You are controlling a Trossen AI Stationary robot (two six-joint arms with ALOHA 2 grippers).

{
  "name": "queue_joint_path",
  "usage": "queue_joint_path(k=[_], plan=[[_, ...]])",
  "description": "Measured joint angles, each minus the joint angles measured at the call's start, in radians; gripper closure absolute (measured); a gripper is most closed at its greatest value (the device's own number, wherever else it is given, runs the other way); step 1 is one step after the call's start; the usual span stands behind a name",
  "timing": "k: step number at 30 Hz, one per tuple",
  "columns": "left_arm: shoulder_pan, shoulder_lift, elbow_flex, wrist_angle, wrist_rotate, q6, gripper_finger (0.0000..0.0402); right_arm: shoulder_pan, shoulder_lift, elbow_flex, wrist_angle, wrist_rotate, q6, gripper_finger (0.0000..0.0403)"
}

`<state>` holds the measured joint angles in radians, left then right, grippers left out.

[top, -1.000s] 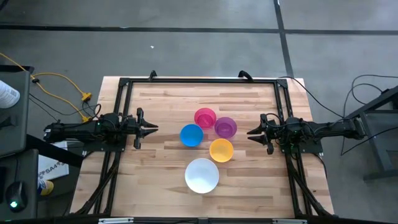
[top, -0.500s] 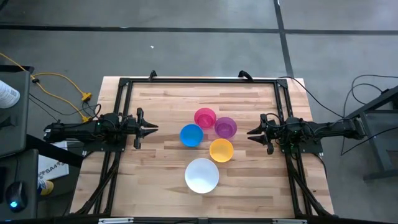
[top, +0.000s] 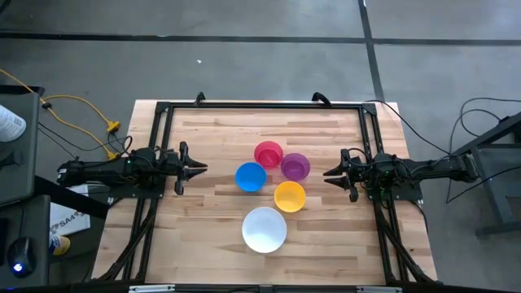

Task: Nest bowls inside each other
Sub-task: Stack the blue bowl on top of the white bowl

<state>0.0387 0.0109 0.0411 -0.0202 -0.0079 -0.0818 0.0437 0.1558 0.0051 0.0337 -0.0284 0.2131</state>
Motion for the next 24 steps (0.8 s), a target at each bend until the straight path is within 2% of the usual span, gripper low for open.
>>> queue_joint_path(k=[7,13,19,24], plan=[[0.000,0.022,0.082,-0.079,-0.009,0.007,0.0343,0.000,0.000,0.000,0.000,0.000,0.000,0.0306],[0.000,0.100,0.167,-0.108,-0.041,0.025,0.0343,0.000,0.000,0.000,0.000,0.000,0.000,0.0305],[0.000,0.260,0.318,-0.243,-0.142,0.048,0.0343,0.000,0.000,0.000,0.000,0.000,0.000,0.0306],[0.000,0.459,0.433,-0.269,-0.114,0.082,0.0343,0.000,0.000,0.000,0.000,0.000,0.000,0.0306]])
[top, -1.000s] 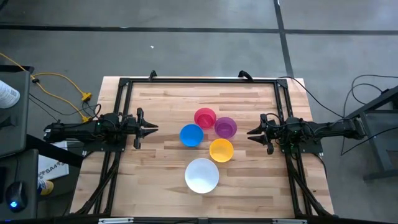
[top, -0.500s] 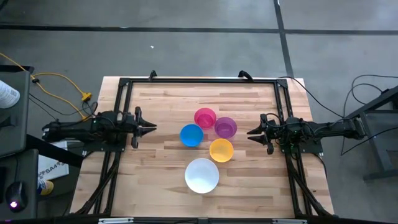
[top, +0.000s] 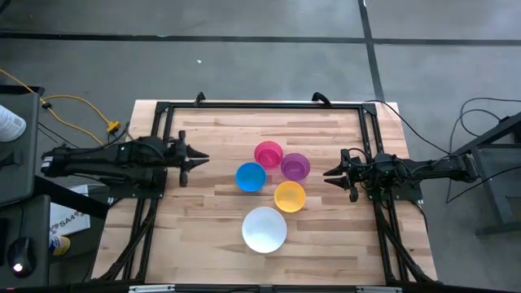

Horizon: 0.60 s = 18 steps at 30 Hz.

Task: Nest bowls inside each other
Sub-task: Stack the blue bowl on top of the white bowl

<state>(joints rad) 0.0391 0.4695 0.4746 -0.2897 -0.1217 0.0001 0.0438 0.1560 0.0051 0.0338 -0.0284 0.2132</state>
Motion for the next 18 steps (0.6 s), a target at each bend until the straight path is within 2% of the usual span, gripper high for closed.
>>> queue_joint_path(k=[4,13,18], plan=[[0.000,0.164,0.087,-0.002,0.041,0.042,0.0343,0.000,0.000,0.000,0.000,0.000,0.000,0.0306],[0.000,0.454,0.233,-0.006,0.050,0.063,0.0343,0.000,0.000,0.000,0.000,0.000,0.000,0.0306],[0.000,0.571,0.279,-0.018,0.165,0.031,0.0343,0.000,0.000,0.000,0.000,0.000,0.000,0.0306]])
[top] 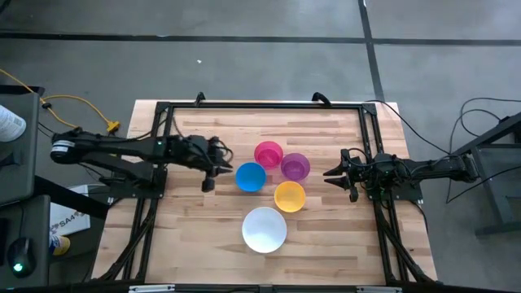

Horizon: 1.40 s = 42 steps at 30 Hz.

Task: Nest bowls inside each other
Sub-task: Stack the blue bowl on top of the white bowl

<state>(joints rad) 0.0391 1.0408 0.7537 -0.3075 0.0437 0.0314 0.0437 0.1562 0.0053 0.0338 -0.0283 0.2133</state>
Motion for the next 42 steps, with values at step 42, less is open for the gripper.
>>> queue_joint_path(k=[42], plan=[[0.000,0.546,0.402,-0.365,0.110,0.368,0.0343,0.000,0.000,0.000,-0.002,0.000,0.000,0.0306]])
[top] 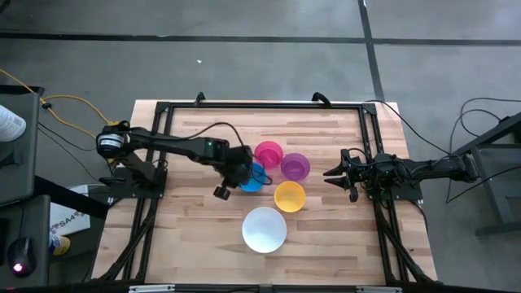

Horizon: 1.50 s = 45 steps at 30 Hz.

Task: Nest bowls inside each other
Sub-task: Stack the blue bowl on top of the white bowl

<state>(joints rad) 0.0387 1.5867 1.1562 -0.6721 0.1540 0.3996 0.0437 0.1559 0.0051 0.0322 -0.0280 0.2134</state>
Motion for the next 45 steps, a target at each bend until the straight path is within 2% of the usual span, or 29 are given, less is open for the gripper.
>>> queue_joint_path(k=[3,10,18,20,26,35,40,45], plan=[[0.012,0.000,0.014,0.031,-0.098,-0.068,0.0343,0.000,0.000,0.000,0.001,0.000,0.000,0.0306],[0.111,0.000,0.017,0.042,-0.162,-0.262,0.0343,0.000,0.000,0.000,0.001,0.000,0.000,0.0306],[0.220,0.000,-0.009,0.088,-0.020,-0.325,0.0343,0.000,0.000,0.000,0.001,0.000,0.000,0.0306],[0.235,0.001,-0.015,0.090,0.031,-0.308,0.0343,0.000,0.000,0.000,0.001,0.000,0.000,0.0306],[0.250,0.058,-0.005,0.043,0.099,-0.291,0.0343,0.000,0.000,0.000,0.001,0.000,0.000,0.0306],[0.249,0.163,0.118,-0.048,0.079,-0.309,0.0343,0.000,0.000,0.000,0.001,0.000,0.000,0.0306],[0.249,0.165,0.127,-0.044,0.016,-0.389,0.0343,0.000,0.000,0.000,0.000,0.000,0.000,0.0306],[0.247,0.165,0.127,-0.035,0.001,-0.404,0.0343,0.000,0.000,0.000,0.001,0.000,0.000,0.0306]])
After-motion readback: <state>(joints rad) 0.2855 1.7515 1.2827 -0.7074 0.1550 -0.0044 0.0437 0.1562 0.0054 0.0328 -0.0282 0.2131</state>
